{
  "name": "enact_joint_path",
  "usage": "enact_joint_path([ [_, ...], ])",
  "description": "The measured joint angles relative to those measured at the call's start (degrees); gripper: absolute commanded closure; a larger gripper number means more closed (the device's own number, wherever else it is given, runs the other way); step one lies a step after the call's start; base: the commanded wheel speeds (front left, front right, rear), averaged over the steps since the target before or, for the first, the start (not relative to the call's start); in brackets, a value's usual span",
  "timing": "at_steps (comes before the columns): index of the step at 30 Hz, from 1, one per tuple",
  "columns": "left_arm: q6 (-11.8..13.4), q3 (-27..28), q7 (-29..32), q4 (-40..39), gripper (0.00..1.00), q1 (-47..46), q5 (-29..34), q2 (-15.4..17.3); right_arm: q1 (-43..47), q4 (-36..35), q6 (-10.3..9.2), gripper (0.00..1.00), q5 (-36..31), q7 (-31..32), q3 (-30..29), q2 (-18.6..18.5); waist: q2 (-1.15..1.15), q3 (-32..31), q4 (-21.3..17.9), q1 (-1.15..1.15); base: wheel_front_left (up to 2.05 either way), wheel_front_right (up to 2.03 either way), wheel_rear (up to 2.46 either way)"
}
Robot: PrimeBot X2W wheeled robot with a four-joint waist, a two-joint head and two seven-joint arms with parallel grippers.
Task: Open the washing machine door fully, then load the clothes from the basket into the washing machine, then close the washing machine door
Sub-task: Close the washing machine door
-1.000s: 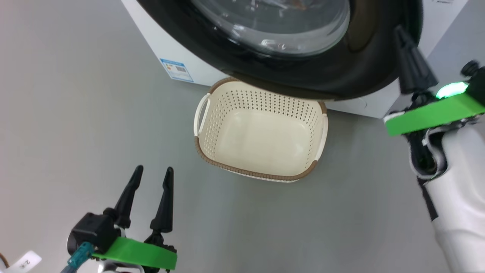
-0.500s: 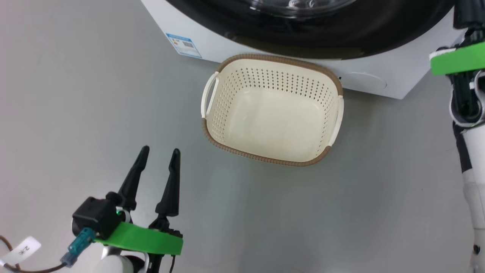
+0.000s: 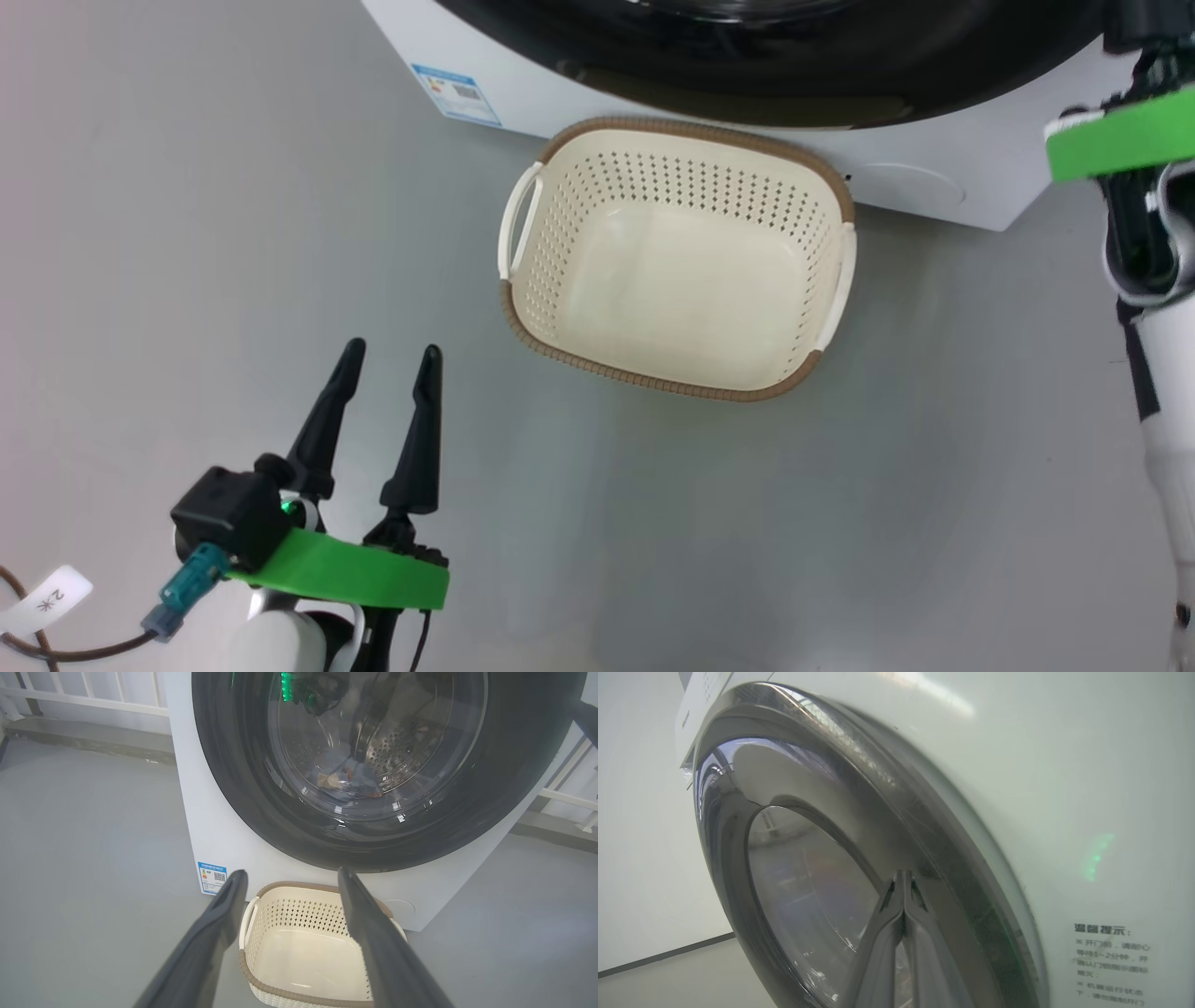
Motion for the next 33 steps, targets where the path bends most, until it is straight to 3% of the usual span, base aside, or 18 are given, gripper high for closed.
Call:
enact_joint_path([
  [1, 0.0, 0.1, 0.0, 0.3, 0.0, 0.0, 0.0, 0.0, 0.9, -0.5, 0.0, 1.0, 0.0, 0.0, 0.1, -0.1, 0.0, -0.3, -0.2, 0.0, 0.0, 0.0, 0.0],
  [5, 0.0, 1.1, 0.0, 1.6, 0.0, 0.1, 0.2, 0.0, 6.8, -1.5, 0.0, 0.51, 0.1, 0.0, 0.7, 0.1, 0.0, -1.7, -1.3, 0.0, 0.0, 0.0, 0.0],
  [6, 0.0, 1.5, 0.0, 2.2, 0.0, 0.2, 0.8, 0.0, 10.0, -1.7, 0.0, 0.0, 0.1, 0.0, 0.9, 0.1, 0.0, -2.5, -1.9, 0.0, 0.0, 0.0, 0.0],
  [33, 0.0, 6.4, 0.0, 10.5, 0.0, 5.6, 3.2, 0.8, 39.0, -4.4, 0.0, 0.0, 0.1, 0.1, -2.9, 2.4, 0.0, -13.8, -12.5, -0.01, 0.0, 0.0, 0.0],
])
